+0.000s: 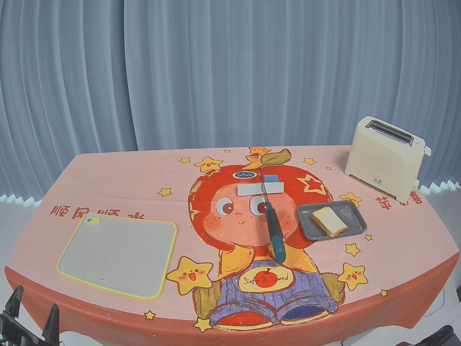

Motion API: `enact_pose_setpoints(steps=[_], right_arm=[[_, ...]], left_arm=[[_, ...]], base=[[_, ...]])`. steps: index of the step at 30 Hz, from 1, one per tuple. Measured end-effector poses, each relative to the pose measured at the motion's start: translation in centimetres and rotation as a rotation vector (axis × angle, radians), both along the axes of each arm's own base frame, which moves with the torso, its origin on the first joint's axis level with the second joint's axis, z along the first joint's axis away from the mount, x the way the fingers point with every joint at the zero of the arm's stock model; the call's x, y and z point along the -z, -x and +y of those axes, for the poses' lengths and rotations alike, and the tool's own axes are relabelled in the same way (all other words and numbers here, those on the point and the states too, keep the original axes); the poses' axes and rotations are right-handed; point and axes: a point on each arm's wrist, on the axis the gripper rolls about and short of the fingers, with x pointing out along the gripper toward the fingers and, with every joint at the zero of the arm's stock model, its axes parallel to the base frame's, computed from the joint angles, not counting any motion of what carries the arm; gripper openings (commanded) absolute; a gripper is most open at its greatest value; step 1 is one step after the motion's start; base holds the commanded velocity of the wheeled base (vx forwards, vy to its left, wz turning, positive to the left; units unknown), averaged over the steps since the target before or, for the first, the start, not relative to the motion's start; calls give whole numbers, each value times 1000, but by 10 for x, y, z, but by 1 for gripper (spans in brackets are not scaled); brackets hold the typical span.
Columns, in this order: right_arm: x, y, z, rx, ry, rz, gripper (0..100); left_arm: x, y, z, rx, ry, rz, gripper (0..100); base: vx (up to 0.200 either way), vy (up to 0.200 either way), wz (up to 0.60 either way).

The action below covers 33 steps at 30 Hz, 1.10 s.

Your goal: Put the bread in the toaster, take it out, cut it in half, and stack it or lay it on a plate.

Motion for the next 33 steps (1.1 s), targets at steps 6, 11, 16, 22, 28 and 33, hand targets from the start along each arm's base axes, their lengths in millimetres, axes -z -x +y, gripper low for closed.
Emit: enact_pose_setpoints(steps=[6,11,16,22,28,33], right_arm=[[8,2,0,10,-1,10,100],[14,4,0,16,-1,11,100],[22,8,1,23,-2,14,100],[27,12,1,26,0,3,100],[34,16,2,23,1,-7,100],[38,20,3,1,2,-22,100]], left_arm=[[0,0,0,0,0,0,100],[0,0,0,0,0,0,100],[0,0,0,0,0,0,100],[0,0,0,0,0,0,100],[0,0,0,0,0,0,100],[0,0,0,0,0,0,100]], base=[[0,0,0],[0,0,0],[0,0,0],[0,0,0],[0,0,0],[0,0,0]])
